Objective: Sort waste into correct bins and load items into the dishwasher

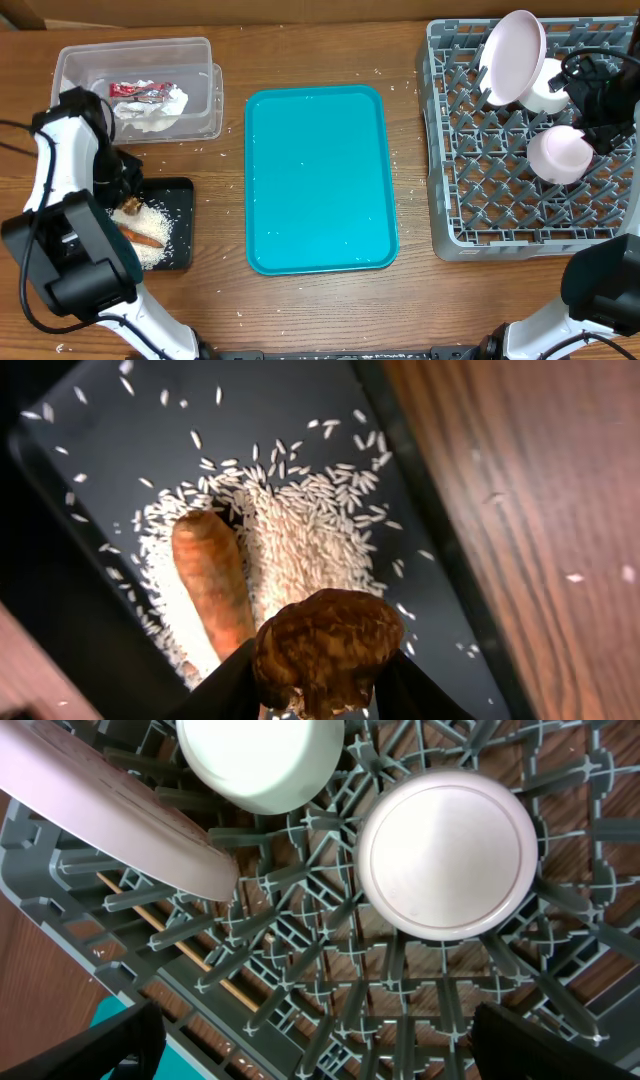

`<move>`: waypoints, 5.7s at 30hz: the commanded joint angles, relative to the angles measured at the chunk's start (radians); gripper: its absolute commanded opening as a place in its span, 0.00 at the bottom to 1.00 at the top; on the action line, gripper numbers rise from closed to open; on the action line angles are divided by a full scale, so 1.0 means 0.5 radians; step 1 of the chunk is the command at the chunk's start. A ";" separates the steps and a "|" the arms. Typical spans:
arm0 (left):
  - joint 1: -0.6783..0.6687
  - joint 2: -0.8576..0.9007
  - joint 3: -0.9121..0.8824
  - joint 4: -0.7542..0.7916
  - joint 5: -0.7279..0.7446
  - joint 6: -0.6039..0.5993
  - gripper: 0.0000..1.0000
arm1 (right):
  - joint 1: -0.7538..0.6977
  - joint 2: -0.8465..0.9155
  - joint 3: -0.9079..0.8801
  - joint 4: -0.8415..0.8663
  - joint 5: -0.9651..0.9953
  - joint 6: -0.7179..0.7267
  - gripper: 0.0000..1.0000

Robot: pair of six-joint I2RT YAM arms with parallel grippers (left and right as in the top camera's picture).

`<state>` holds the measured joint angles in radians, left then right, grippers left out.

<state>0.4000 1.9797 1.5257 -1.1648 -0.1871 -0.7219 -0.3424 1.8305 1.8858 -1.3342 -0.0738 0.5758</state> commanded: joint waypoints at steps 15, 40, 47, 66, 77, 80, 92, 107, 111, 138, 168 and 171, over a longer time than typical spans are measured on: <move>-0.057 -0.467 -0.095 -0.151 0.206 0.069 0.59 | 0.002 -0.040 0.038 0.008 0.002 0.008 1.00; -0.333 -2.335 -1.369 0.449 0.398 -0.091 1.00 | 0.002 -0.040 0.038 0.155 -0.066 0.008 1.00; -0.333 -2.151 -1.369 0.454 0.412 -0.181 1.00 | 0.008 -0.060 0.038 0.078 -0.535 -0.258 1.00; -0.333 -1.472 -1.369 0.455 0.412 -0.181 1.00 | 1.292 -0.963 -0.175 -0.633 0.678 -0.012 1.00; -0.333 -1.260 -1.369 0.455 0.412 -0.181 1.00 | 1.306 -1.122 -0.175 -0.573 0.633 -0.013 1.00; -0.333 -1.247 -1.369 0.456 0.413 -0.181 1.00 | 1.313 -1.259 -0.175 -0.485 0.634 -0.013 1.00; -0.333 -1.247 -1.369 0.455 0.412 -0.181 1.00 | 1.225 -2.128 -1.632 1.093 0.426 -0.681 1.00; -0.333 -1.247 -1.369 0.455 0.413 -0.181 1.00 | 1.082 -3.085 -3.682 3.084 0.261 -0.697 1.00; -0.333 -1.247 -1.369 0.455 0.412 -0.181 1.00 | 1.034 -3.288 -3.755 2.988 0.227 -0.697 1.00; -0.333 -1.247 -1.369 0.455 0.413 -0.181 1.00 | 0.929 -3.655 -3.755 2.505 0.069 -1.055 1.00; -0.861 -2.369 -1.737 1.025 0.197 0.616 1.00 | 0.929 -3.655 -3.755 2.505 0.069 -1.055 1.00; -0.880 -2.745 -1.993 1.217 0.244 0.619 1.00 | 0.929 -3.655 -3.755 2.505 0.069 -1.055 1.00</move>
<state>-0.0322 0.7456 0.6369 -0.6060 -0.0643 -0.4664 0.1257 0.0147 0.0185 -0.0895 -0.0372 0.0517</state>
